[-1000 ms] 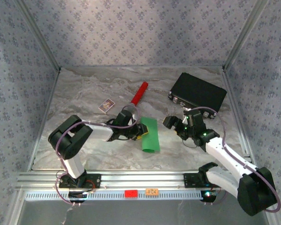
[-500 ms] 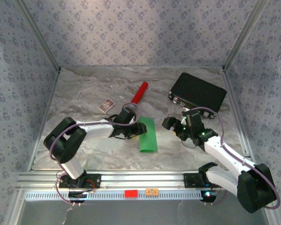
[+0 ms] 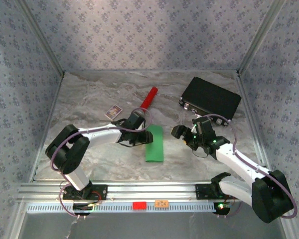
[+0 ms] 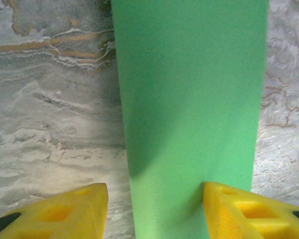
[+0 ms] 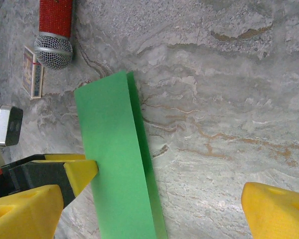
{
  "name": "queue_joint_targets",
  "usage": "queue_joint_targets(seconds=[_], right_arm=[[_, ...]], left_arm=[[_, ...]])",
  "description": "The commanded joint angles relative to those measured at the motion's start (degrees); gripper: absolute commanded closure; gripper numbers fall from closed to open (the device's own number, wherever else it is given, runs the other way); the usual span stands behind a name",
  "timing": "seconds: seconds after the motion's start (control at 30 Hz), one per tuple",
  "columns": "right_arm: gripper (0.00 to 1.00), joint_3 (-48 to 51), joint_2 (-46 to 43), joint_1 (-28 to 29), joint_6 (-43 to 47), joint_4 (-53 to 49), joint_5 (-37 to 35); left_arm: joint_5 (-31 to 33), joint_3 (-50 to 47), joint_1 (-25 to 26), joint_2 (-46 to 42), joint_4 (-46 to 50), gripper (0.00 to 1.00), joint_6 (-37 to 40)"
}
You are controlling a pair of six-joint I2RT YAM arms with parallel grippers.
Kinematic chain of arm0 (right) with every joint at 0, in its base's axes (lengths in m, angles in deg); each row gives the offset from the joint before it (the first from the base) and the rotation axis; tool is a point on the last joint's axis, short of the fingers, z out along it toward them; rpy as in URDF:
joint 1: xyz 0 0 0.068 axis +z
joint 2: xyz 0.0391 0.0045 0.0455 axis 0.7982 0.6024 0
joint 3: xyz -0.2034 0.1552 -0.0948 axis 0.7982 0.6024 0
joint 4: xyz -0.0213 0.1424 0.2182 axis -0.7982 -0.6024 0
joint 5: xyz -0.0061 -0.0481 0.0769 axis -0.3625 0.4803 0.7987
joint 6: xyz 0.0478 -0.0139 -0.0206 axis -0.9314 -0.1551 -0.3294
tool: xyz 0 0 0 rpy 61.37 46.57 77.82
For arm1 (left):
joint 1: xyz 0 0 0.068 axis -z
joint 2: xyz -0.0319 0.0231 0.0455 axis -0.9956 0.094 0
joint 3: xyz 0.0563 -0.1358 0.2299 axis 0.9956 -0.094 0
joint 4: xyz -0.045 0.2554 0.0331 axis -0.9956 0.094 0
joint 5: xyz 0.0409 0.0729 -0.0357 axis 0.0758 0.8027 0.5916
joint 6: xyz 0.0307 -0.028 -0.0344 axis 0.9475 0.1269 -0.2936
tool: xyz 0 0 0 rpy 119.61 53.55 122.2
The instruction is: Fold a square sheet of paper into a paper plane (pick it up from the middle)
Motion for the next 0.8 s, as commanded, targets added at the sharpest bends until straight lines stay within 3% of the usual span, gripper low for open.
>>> queue_joint_targets(seconds=[0.0, 0.77], right_arm=[[0.06, -1.4, 0.21, 0.49, -0.78, 0.1, -1.13], [0.05, -1.21, 0.72, 0.78, -1.56, -0.19, -1.75]], left_arm=[[0.83, 0.98, -0.38, 0.63, 2.69, 0.49, 2.58], [6.04, 0.04, -0.3, 3.12, 3.15, 0.49, -1.67]])
